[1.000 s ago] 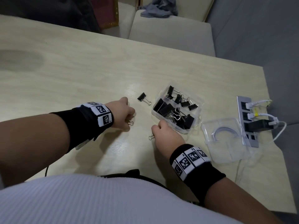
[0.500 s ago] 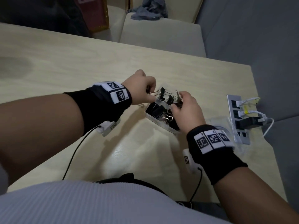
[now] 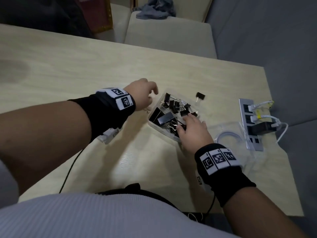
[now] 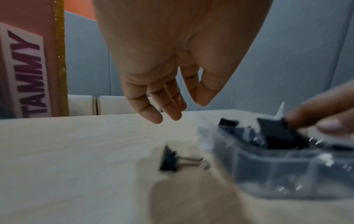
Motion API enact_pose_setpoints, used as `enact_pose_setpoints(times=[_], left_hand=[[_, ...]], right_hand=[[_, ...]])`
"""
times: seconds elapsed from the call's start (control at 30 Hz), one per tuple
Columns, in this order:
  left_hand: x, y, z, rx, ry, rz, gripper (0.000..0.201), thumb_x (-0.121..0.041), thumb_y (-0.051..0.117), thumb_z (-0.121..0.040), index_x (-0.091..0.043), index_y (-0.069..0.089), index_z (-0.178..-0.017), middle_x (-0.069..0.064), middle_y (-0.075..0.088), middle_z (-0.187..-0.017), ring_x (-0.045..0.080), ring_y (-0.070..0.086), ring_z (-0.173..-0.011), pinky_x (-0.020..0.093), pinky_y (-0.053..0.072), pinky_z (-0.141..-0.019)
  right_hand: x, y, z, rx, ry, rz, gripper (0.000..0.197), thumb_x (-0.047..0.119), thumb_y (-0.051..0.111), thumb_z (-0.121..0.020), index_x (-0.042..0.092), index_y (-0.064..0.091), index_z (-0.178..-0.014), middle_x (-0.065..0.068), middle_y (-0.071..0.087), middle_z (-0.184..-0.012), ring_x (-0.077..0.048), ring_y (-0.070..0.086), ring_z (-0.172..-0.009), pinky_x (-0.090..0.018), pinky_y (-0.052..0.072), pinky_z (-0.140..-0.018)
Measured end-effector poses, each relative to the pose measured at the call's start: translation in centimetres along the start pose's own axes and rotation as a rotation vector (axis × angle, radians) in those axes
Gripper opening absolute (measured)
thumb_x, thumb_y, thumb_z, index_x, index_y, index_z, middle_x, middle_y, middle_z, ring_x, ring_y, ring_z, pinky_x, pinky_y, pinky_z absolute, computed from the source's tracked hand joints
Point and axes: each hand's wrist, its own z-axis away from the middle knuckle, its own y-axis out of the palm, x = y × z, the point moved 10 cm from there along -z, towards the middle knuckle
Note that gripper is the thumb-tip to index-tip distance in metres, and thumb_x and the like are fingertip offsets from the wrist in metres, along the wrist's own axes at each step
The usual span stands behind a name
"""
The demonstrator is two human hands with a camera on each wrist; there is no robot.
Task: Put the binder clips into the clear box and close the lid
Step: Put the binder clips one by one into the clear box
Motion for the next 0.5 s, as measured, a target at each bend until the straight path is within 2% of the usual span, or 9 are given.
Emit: enact_pose_setpoints(times=[0.1,0.2,0.27,0.37,0.43,0.5], left_hand=[[3.1,1.2,0.8,0.093,-0.056,-0.194,0.036,-0.018,0.053,-0.088,-0.026,0.055,-0.123,0.008,0.049,-0.13,0.031,0.055,-0.11,0.04,0.048,-0.088],[4.9,2.6,1.5,0.18,-0.052,-0.34,0.046,-0.02,0.05,-0.087,-0.033,0.048,-0.131,0.002,0.042,-0.141,0.032,0.049,-0.12,0.042,0.049,-0.088],[5.2,3.5,1.8,0.215,-0.019,-0.361,0.047,-0.016,0.047,-0.085,-0.032,0.05,-0.129,0.003,0.045,-0.139,0.034,0.051,-0.115,0.043,0.05,-0.087],[4.9,3.6,1.7,0.203,0.007,-0.376,0.031,-0.018,0.051,-0.085,-0.022,0.056,-0.116,0.011,0.054,-0.118,0.036,0.058,-0.098,0.042,0.051,-0.082],[5.0,3.3,1.5,0.183,-0.001,-0.386,0.028,-0.025,0.056,-0.085,-0.017,0.056,-0.111,0.013,0.054,-0.11,0.036,0.059,-0.092,0.04,0.052,-0.077],[5.1,3.3,1.4,0.163,0.005,-0.381,0.034,-0.028,0.059,-0.082,-0.017,0.054,-0.114,0.012,0.054,-0.11,0.036,0.057,-0.093,0.042,0.053,-0.076]], right_hand=[[0.4,0.2,0.1,0.009,-0.013,-0.018,0.048,0.035,0.041,-0.095,0.012,0.043,-0.137,-0.006,0.036,-0.151,-0.019,0.027,-0.141,-0.042,0.006,-0.118],[0.9,0.1,0.3,0.004,-0.034,-0.033,0.045,0.033,0.042,-0.095,0.013,0.045,-0.135,-0.006,0.04,-0.148,-0.02,0.032,-0.138,-0.042,0.007,-0.118],[1.1,0.2,0.2,-0.005,-0.044,-0.039,0.043,0.033,0.043,-0.094,0.013,0.048,-0.131,-0.005,0.046,-0.142,-0.022,0.04,-0.131,-0.042,0.015,-0.117],[1.3,0.4,0.0,0.005,-0.043,-0.089,0.039,0.033,0.046,-0.093,0.013,0.053,-0.125,-0.007,0.053,-0.13,-0.027,0.049,-0.118,-0.039,0.037,-0.103],[1.4,0.4,-0.2,0.003,-0.049,-0.109,0.036,0.033,0.046,-0.093,0.012,0.056,-0.121,-0.007,0.055,-0.126,-0.027,0.052,-0.114,-0.037,0.042,-0.097],[1.4,-0.3,-0.4,-0.042,-0.064,-0.141,0.034,0.032,0.047,-0.092,0.012,0.06,-0.117,-0.007,0.056,-0.121,-0.024,0.053,-0.11,-0.034,0.042,-0.094]])
